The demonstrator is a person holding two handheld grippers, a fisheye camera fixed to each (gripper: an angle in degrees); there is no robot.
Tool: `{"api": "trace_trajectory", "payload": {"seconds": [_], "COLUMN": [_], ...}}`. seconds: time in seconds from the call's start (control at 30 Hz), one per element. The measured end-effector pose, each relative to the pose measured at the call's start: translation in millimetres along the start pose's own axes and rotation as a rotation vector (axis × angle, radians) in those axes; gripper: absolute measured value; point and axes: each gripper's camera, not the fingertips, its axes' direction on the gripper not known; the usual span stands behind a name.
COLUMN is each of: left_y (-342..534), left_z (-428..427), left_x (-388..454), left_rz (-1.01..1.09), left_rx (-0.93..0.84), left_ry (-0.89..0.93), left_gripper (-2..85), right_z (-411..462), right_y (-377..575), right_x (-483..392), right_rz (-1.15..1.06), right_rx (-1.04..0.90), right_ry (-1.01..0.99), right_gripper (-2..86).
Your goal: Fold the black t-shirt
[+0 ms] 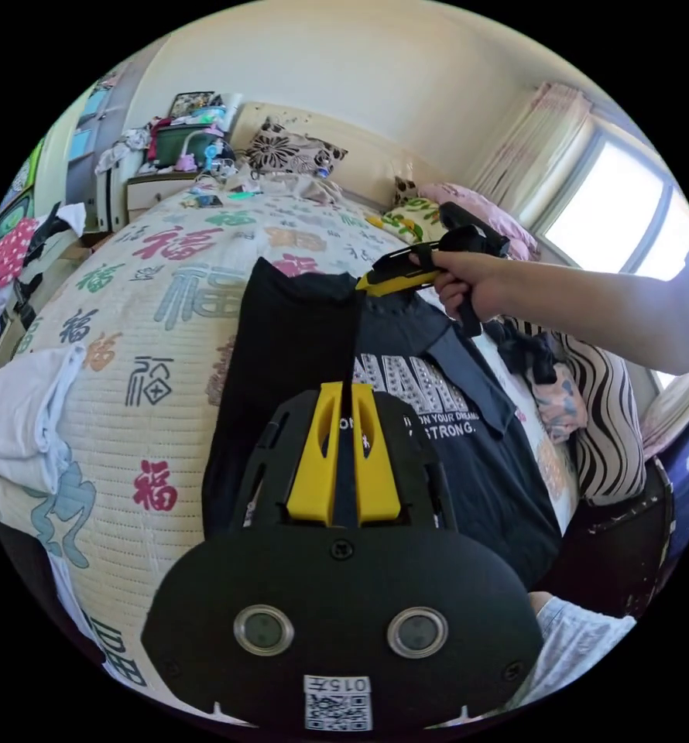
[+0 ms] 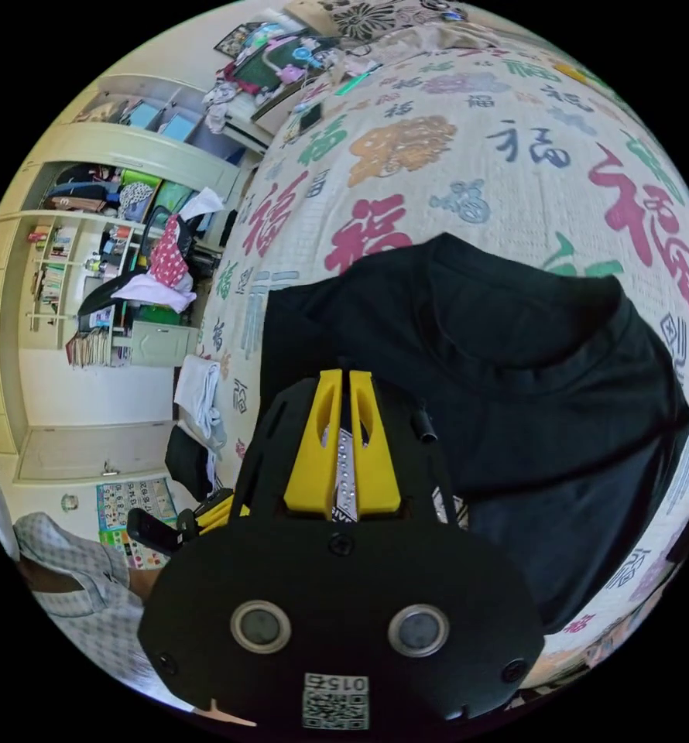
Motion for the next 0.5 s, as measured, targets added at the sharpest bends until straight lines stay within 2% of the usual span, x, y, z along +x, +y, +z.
{"api": "trace_trajectory", "payload": {"seconds": [0.23, 0.37, 0.5], "left_y": [5, -14, -44], "left_z": [65, 26, 39], "left_x": [33, 39, 14], "left_rz": [0.078, 0.185, 0.156], "left_rx": [-0.163, -0.025, 0.014], "left_ry": [-0.001, -0.040, -0.054], "left_gripper": [4.7, 4.2, 3.9], "right_z": [-29, -67, -87], "right_y": [19, 29, 28], "right_x": [29, 28, 9], "right_rz": [0.060, 0.074, -0.043], "right_rx": [0.043, 0.126, 0.163], "right_ry": [0.050, 0.200, 0.070], "right_gripper": [4.4, 6.7, 4.6]}}
